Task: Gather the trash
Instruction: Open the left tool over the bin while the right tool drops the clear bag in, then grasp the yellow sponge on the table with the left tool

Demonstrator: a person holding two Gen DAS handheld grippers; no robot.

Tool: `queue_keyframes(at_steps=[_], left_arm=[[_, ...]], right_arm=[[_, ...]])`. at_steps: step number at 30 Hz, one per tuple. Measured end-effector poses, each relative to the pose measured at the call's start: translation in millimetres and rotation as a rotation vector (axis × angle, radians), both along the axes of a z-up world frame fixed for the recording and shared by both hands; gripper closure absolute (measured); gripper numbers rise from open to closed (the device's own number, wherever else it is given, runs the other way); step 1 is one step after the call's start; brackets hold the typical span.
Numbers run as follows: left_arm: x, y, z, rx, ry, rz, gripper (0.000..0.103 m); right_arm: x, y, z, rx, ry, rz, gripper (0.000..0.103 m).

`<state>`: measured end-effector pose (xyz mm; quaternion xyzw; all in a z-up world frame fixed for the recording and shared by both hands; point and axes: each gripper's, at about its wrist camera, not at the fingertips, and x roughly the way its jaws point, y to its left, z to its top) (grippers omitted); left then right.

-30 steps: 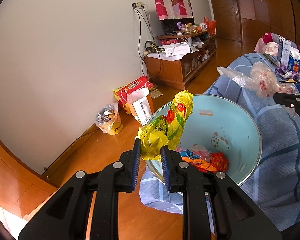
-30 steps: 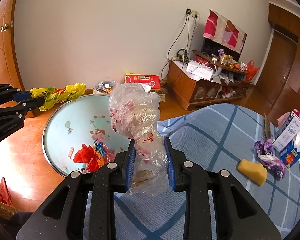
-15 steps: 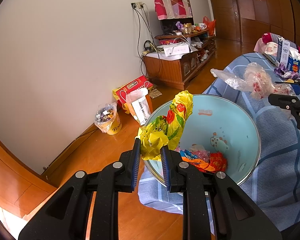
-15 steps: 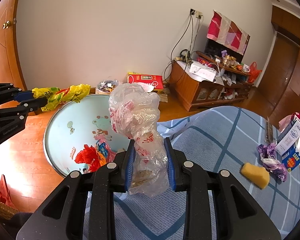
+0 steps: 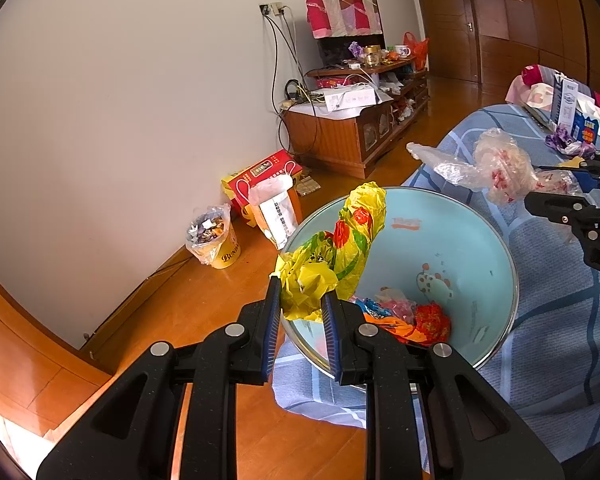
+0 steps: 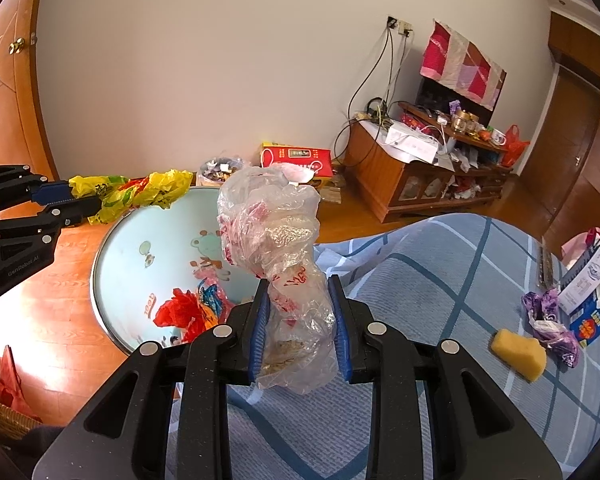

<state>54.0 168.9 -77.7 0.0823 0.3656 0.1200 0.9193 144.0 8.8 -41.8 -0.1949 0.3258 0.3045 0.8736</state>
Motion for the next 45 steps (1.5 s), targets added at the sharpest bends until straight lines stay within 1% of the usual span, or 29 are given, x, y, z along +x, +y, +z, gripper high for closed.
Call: queue_keyframes(at_steps=[4, 5, 6, 7, 8, 9, 10, 11, 12, 15, 17, 21, 25, 33, 38, 43, 45], left_arm=[[1, 0, -1, -0.008, 0.003, -0.011, 0.081], [1, -2, -1, -0.012, 0.003, -0.018, 0.076], [1, -3, -2, -0.014, 0.0, -0.019, 0.068], [1, -5, -2, -0.014, -0.006, -0.02, 0.053], [1, -7, -3, -0.016, -0.008, -0.026, 0.051], [1, -9, -4, -0.017, -0.006, -0.032, 0.051], [1, -11, -6, -0.018, -0.003, -0.036, 0.049], [2, -13, -8, -0.018, -0.001, -0.035, 0.043], [2, -13, -9, -0.02, 0.001, -0.034, 0.04], [4, -17, -16, -0.028, 0.018, -0.039, 0.039], [5, -23, -21, -0.029, 0.028, -0.047, 0.034], [7, -40, -29, -0.017, 0.047, -0.083, 0.033], [10, -54, -32, -0.007, 0.054, -0.114, 0.033], [26, -93, -26, 0.007, 0.037, -0.189, 0.033], [43, -128, -20, -0.002, 0.021, -0.249, 0.033], [63, -172, -14, -0.015, 0.009, -0.324, 0.033], [72, -189, -13, -0.024, 0.012, -0.35, 0.033]], right_arm=[[0, 3, -1, -0.002, 0.003, 0.008, 0.074], [0, 4, -2, 0.001, 0.004, 0.01, 0.071], [1, 4, -2, 0.005, 0.007, 0.014, 0.063], [1, 5, -3, 0.01, 0.014, 0.02, 0.055], [1, 5, -4, 0.013, 0.015, 0.022, 0.045], [1, 5, -5, 0.011, 0.013, 0.021, 0.044], [1, 5, -7, 0.006, 0.013, 0.02, 0.043], [1, 3, -8, 0.005, 0.017, 0.018, 0.042], [1, 1, -9, 0.005, 0.018, 0.013, 0.041], [2, -8, -11, 0.01, 0.02, -0.009, 0.039], [4, -19, -10, 0.018, 0.021, -0.031, 0.037], [9, -46, -5, 0.044, 0.025, -0.088, 0.034], [13, -78, -4, 0.046, 0.016, -0.139, 0.034], [19, -163, -5, 0.051, 0.011, -0.299, 0.032], [19, -221, -3, 0.06, 0.0, -0.427, 0.028], [21, -282, -8, 0.079, 0.009, -0.569, 0.028], [21, -300, -7, 0.083, 0.007, -0.609, 0.028]])
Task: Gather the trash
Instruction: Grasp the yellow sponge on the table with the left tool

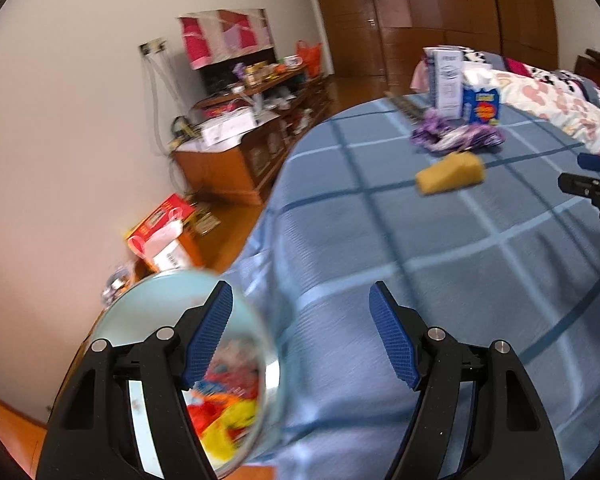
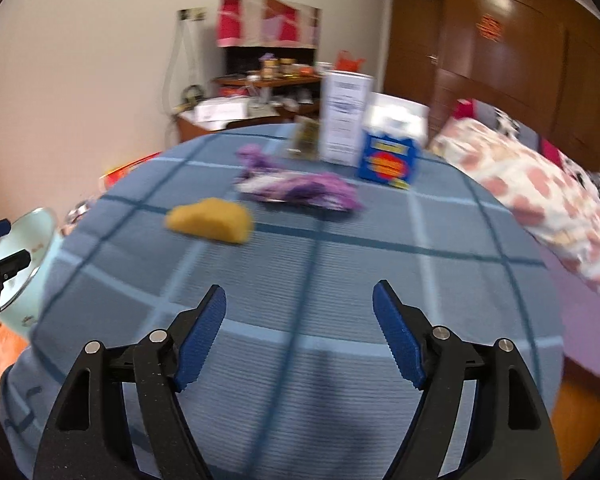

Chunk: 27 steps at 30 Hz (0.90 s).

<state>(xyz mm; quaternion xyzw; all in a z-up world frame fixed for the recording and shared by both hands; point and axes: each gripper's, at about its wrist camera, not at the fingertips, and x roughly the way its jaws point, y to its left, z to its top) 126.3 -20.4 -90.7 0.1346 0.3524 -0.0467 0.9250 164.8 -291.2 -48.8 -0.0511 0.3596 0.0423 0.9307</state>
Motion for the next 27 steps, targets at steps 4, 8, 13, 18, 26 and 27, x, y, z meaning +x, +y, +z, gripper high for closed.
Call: queue_keyframes(at_steps=[4, 8, 13, 18, 26, 27], left_arm=[[20, -40, 3, -0.002, 0.001, -0.069, 0.033], [43, -73, 6, -0.004, 0.009, -0.114, 0.033], [73, -105, 2, -0.009, 0.024, -0.137, 0.033], [90, -123, -8, -0.017, 0.059, -0.155, 0.033], [114, -150, -24, -0.025, 0.127, -0.209, 0.05], [115, -151, -27, -0.029, 0.143, -0.221, 0.057]], right_arm=[[2, -38, 2, 0.003, -0.009, -0.088, 0.028], [6, -69, 5, 0.004, -0.016, -0.158, 0.026], [7, -112, 6, 0.016, -0.016, -0.259, 0.025], [4, -149, 1, 0.03, -0.008, -0.323, 0.023], [2, -162, -6, 0.058, -0.005, -0.327, 0.021], [2, -162, -5, 0.063, -0.007, -0.325, 0.02]])
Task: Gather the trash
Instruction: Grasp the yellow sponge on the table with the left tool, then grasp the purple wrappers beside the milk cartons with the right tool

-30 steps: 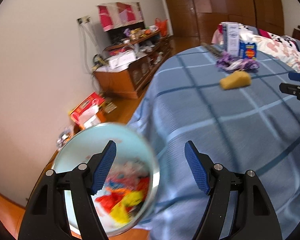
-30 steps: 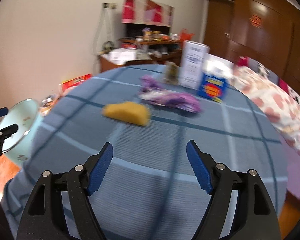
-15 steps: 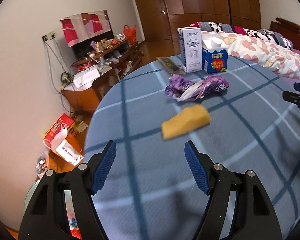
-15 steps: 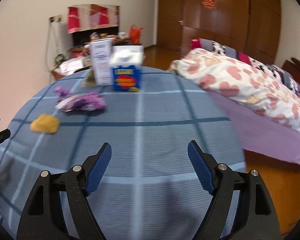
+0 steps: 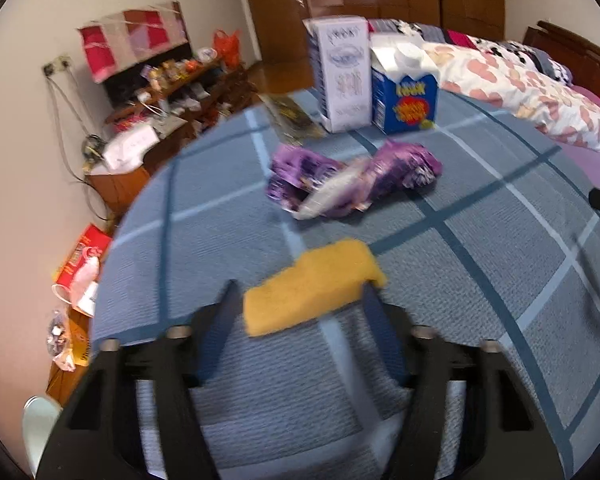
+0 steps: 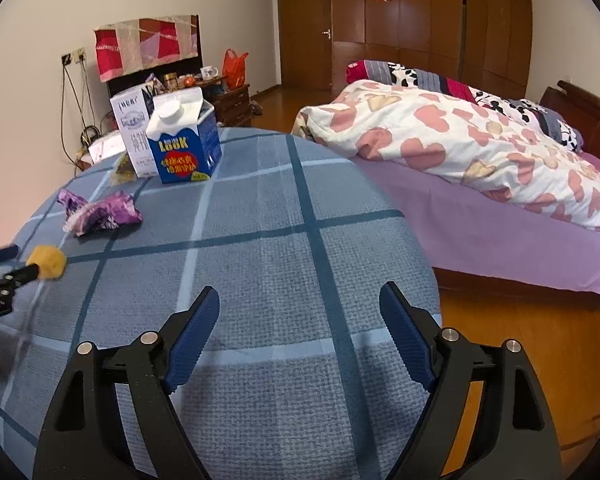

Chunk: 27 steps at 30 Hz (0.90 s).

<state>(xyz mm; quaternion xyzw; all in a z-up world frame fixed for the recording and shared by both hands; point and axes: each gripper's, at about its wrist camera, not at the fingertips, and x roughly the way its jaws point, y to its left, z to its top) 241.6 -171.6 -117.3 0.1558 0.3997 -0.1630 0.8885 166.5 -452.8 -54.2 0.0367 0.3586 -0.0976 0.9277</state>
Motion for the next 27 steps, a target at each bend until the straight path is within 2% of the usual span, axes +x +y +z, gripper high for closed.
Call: queue_keyframes(at_steps=[1, 3, 5, 8, 14, 19, 27], left_arm=[[1, -3, -4, -0.001, 0.02, -0.017, 0.063], [1, -6, -6, 0.012, 0.017, -0.029, 0.068], [1, -6, -5, 0.018, 0.008, -0.045, 0.082], [1, 0, -3, 0.013, 0.011, -0.054, 0.088], [-7, 26, 15, 0.017, -0.046, -0.015, 0.089], [-8, 55, 26, 0.047, -0.104, 0.052, 0.089], [3, 116, 27, 0.031, -0.098, 0.192, 0.089]], right_arm=[[1, 0, 0, 0.002, 0.001, 0.003, 0.02], [4, 1, -1, 0.005, 0.008, 0.009, 0.02], [6, 0, 0, 0.015, 0.011, 0.008, 0.02], [8, 1, 0, 0.014, 0.013, 0.006, 0.02], [19, 19, 2, 0.015, 0.018, 0.039, 0.02], [49, 64, 11, 0.003, 0.017, 0.124, 0.02], [113, 133, 14, -0.028, 0.048, 0.239, 0.02]])
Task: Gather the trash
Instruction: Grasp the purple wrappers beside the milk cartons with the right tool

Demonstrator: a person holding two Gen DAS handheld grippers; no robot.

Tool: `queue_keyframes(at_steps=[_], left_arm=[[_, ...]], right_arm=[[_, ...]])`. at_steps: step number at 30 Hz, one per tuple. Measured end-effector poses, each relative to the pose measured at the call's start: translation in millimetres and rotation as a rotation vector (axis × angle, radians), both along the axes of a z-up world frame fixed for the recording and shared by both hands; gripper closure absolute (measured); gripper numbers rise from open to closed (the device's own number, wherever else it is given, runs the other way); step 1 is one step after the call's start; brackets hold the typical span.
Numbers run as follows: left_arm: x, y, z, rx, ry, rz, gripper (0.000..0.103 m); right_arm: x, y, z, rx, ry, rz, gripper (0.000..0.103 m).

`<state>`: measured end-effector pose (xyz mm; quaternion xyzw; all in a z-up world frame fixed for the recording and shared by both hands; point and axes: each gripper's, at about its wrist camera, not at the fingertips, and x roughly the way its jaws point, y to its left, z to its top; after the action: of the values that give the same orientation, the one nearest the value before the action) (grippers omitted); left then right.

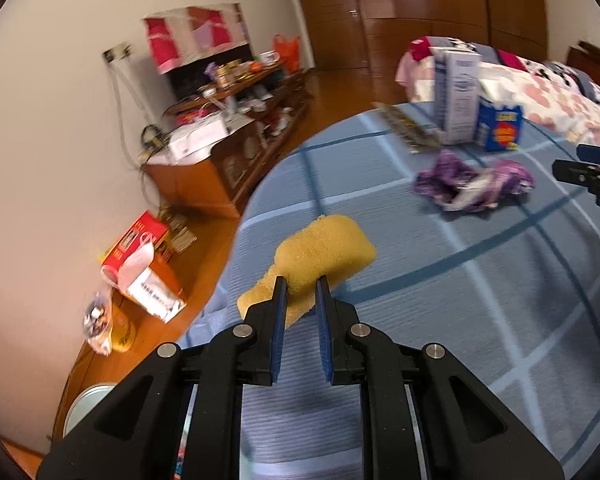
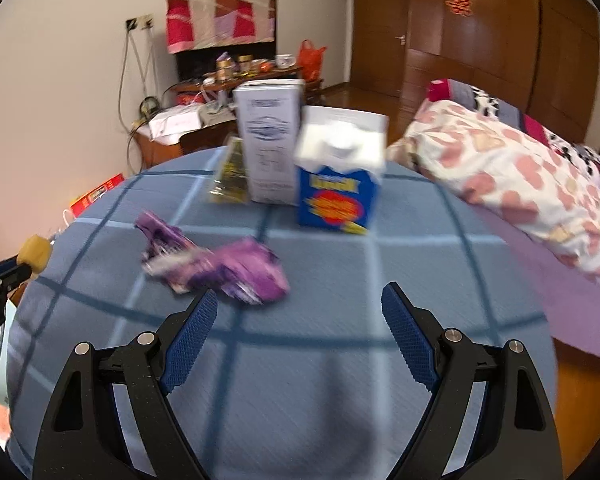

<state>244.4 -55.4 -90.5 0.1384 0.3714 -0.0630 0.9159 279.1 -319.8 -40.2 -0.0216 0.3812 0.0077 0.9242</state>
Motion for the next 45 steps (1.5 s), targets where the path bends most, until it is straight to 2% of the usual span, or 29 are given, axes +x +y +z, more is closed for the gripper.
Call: queue_keyframes(at_steps=[7, 12, 13, 15, 20, 25, 30, 41, 43, 45], left_arm=[[4, 22, -6, -0.021, 0.008, 0.028, 0.089], [10, 34, -11, -0.032, 0.017, 0.055, 0.089], [10, 35, -11, -0.032, 0.016, 0.057, 0.089], [11, 34, -11, -0.033, 0.015, 0.059, 0.089], [10, 34, -8, -0.033, 0.007, 0.058, 0.089], [8, 33, -7, -0.031, 0.006, 0.059, 0.089], [6, 33, -6, -0.03, 0.005, 0.059, 0.089], [1, 35, -2, -0.027, -0.001, 0.058, 0.089], [2, 35, -2, -0.029, 0.0, 0.059, 0.089], [1, 35, -1, -0.028, -0.002, 0.06, 0.089]], right_arm=[[46, 27, -20, -0.031, 0.062, 0.056, 0.02], [56, 30, -32, -0.019, 0.109, 0.067, 0.021], [56, 31, -33, -0.016, 0.117, 0.072, 0.022], [57, 34, -37, -0.007, 0.141, 0.09, 0.031], [57, 38, -40, 0.017, 0.161, 0.109, 0.041], [59, 39, -41, 0.028, 0.164, 0.117, 0.045], [56, 41, -40, 0.042, 0.159, 0.126, 0.054], [52, 48, -41, 0.017, 0.145, 0.125, 0.058], [52, 49, -41, 0.022, 0.144, 0.127, 0.061], [49, 50, -41, 0.034, 0.143, 0.134, 0.068]])
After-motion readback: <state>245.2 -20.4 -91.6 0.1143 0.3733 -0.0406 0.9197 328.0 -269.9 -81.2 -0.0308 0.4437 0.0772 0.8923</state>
